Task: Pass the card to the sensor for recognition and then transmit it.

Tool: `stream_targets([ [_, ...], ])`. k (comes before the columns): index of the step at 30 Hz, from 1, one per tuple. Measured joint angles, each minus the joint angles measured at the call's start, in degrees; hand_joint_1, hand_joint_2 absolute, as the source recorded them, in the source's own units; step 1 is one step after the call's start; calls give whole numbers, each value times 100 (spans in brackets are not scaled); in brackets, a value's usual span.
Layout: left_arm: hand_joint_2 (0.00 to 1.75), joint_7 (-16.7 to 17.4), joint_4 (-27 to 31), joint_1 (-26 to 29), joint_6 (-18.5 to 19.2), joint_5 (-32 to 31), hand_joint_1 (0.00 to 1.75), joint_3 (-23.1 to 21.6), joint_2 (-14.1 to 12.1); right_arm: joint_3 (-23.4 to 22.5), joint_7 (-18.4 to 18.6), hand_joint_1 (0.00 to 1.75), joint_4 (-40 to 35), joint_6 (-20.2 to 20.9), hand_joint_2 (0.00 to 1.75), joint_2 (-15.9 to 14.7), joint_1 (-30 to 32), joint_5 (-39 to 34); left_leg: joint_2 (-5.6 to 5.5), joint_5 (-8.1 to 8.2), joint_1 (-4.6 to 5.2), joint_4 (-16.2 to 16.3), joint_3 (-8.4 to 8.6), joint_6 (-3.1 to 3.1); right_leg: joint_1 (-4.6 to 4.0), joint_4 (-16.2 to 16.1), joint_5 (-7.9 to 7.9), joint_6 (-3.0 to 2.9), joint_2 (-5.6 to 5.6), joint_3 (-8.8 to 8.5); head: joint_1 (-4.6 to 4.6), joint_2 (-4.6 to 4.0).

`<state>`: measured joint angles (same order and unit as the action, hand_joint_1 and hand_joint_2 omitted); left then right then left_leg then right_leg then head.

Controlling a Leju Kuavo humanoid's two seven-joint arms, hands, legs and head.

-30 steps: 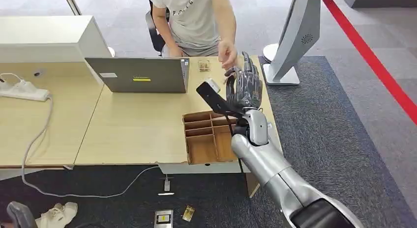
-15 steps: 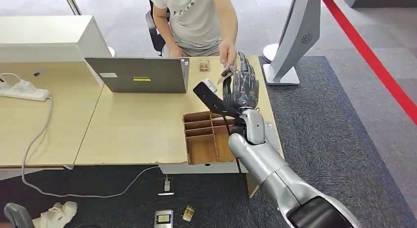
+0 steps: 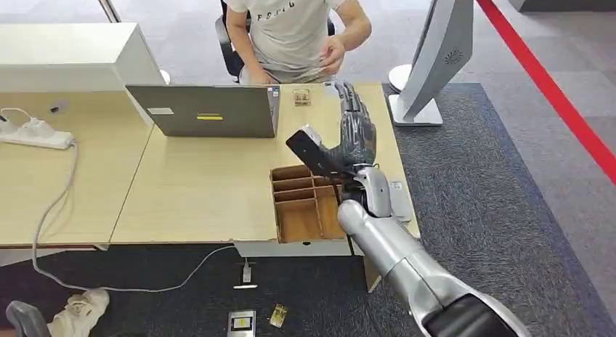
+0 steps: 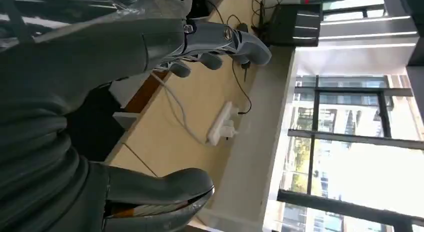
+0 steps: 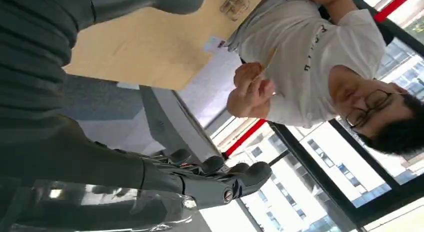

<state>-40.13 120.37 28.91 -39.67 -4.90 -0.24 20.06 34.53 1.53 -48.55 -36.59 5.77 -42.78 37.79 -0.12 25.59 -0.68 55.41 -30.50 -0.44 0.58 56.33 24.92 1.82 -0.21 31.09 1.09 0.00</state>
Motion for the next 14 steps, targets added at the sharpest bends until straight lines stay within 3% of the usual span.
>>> stream_targets([
  [5, 175, 0, -17, 3, 0, -238, 0, 4, 0, -13, -623, 0, -860, 199, 175, -155, 611, -870, 0, 1, 0, 0, 0, 1, 0, -3, 0, 0, 0, 2, 2, 0],
  [10, 175, 0, -28, -2, 0, -558, 0, -18, 2, 0, -916, 0, -1985, 485, 175, -407, 1365, -1178, 0, 3, 0, 0, 0, 2, 0, -5, 2, 0, 0, 2, 0, 0],
  [14, 175, 0, -48, -1, 0, -853, 0, -74, 2, 15, -1443, 0, -2886, 643, 175, -531, 2078, -1545, 1, 4, 0, -1, -2, 3, 0, -5, 3, -1, 0, 2, 0, 0],
])
